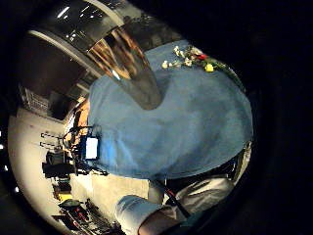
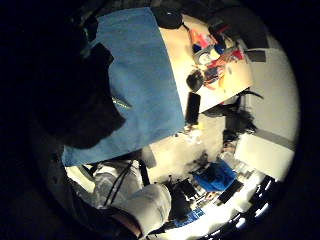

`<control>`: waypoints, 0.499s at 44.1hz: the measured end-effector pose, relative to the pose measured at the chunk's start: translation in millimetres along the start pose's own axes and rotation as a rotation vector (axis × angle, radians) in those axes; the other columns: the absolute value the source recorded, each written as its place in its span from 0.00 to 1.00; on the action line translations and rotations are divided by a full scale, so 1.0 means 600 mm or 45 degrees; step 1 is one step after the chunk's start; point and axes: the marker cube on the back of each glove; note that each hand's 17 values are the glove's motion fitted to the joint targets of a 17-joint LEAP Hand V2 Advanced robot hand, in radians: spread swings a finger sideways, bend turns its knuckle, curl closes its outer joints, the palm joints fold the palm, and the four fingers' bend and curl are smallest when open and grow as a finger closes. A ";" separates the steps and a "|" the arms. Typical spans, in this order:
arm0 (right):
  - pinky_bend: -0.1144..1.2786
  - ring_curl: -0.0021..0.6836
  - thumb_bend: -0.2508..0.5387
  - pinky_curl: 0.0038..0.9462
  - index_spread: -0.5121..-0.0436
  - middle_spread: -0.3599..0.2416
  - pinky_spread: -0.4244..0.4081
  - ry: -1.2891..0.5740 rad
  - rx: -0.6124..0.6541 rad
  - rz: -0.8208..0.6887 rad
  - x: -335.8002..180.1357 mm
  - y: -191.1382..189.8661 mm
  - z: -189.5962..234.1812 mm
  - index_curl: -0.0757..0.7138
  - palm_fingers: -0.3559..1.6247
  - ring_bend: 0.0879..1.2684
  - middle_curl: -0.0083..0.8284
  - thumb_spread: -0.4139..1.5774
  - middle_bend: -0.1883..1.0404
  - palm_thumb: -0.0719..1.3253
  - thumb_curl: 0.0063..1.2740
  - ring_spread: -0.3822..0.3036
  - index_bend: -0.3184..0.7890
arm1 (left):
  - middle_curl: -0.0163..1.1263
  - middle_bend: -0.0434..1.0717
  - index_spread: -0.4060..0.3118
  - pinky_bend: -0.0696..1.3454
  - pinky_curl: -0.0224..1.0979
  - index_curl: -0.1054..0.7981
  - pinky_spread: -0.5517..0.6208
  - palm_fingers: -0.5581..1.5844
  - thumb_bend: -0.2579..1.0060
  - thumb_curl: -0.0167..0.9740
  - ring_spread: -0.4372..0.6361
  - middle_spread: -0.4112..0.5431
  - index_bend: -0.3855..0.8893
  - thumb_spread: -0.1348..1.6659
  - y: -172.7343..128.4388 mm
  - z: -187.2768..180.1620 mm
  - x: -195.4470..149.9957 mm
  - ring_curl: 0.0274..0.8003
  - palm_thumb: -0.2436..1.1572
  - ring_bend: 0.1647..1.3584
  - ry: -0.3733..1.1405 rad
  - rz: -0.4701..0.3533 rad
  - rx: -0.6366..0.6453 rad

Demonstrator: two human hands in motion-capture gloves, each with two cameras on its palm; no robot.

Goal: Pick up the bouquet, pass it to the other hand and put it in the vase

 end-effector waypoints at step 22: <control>0.64 0.53 0.31 0.39 0.71 0.58 0.66 0.165 0.043 0.016 0.032 -0.051 0.270 0.19 0.41 0.50 0.47 0.71 0.38 0.35 0.23 0.53 0.33 | 0.28 0.24 0.63 0.46 0.32 0.30 0.79 0.32 0.17 0.22 0.72 0.75 0.35 0.64 -0.017 0.032 -0.007 0.34 0.15 0.48 0.003 -0.063 -0.088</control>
